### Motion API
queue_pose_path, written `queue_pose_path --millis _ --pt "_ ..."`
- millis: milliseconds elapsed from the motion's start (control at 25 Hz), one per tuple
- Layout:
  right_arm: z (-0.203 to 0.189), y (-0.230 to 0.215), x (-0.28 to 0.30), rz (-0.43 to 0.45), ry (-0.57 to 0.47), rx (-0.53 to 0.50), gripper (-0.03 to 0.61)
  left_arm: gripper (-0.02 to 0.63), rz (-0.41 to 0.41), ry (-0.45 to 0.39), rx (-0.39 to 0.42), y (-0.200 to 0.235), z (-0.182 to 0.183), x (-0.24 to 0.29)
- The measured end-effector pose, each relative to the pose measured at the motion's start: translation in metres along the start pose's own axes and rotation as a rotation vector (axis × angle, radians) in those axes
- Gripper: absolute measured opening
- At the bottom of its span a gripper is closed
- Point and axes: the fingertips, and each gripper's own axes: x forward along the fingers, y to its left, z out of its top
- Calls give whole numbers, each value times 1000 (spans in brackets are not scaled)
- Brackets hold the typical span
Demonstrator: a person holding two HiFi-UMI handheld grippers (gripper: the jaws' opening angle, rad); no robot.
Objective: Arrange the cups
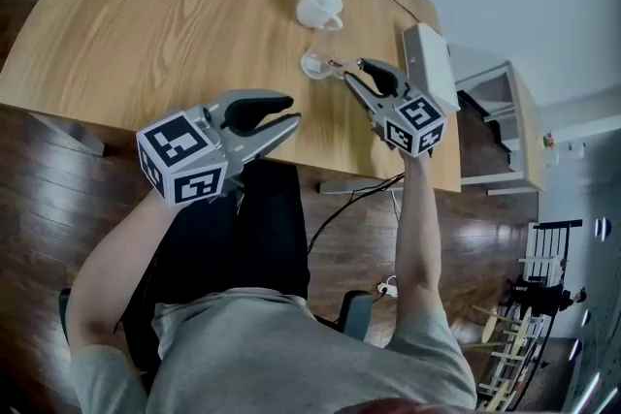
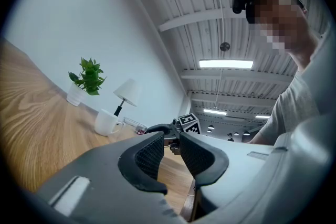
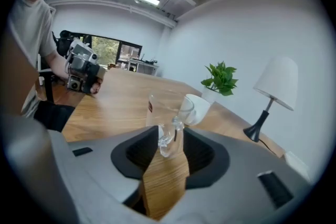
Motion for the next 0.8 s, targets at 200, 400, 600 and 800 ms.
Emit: queue_pose_path --millis 200,400,600,800 --pt "9 10 3 -1 -27 2 126 89 -10 8 0 0 2 -3" --pt "12 14 9 18 -57 63 88 89 -5 4 -2 -1 1 -2" --pt "14 17 2 -7 -122 219 61 89 -13 8 -6 1 -1 -4" --pt "10 -4 -29 -52 -232 403 61 89 0 8 -12 2 1 -8"
